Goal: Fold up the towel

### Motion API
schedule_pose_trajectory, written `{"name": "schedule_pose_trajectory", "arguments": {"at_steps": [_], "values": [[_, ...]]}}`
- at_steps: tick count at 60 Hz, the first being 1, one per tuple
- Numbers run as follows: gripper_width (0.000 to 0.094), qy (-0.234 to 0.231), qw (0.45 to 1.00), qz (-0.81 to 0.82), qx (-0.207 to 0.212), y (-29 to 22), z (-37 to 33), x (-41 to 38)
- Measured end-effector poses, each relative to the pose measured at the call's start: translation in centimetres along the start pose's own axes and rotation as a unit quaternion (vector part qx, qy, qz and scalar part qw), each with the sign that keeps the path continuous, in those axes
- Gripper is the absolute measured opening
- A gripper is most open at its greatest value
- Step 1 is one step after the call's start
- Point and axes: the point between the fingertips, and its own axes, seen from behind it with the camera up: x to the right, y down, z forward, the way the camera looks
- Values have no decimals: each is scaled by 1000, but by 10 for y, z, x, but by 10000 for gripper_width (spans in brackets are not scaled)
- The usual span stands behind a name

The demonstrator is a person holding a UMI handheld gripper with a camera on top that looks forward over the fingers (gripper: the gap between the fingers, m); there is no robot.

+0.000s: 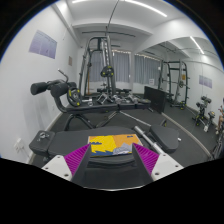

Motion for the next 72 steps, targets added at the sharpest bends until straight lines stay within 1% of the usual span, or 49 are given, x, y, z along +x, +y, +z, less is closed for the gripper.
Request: {"name": "schedule_pose_trajectory", "arguments": {"at_steps": [7,20,24,28,45,55,60,67,69,72], "values": [[863,-15,1000,-4,-5,0,13,-18],[861,-51,999,-9,-18,3,58,-90],[849,-58,998,-14,-23,8,76,-109],[856,-65,997,-26,-28,16,96,-126],[853,-56,996,-44,-56,53,220,-164],[856,-41,994,-60,-84,88,301,-165],[856,-31,993,-61,-100,105,326,-157],[853,-32,990,-63,-124,128,347,-155],[826,-39,991,-54,-114,124,350,-157],[761,-37,991,-49,-115,126,353,-154]]}}
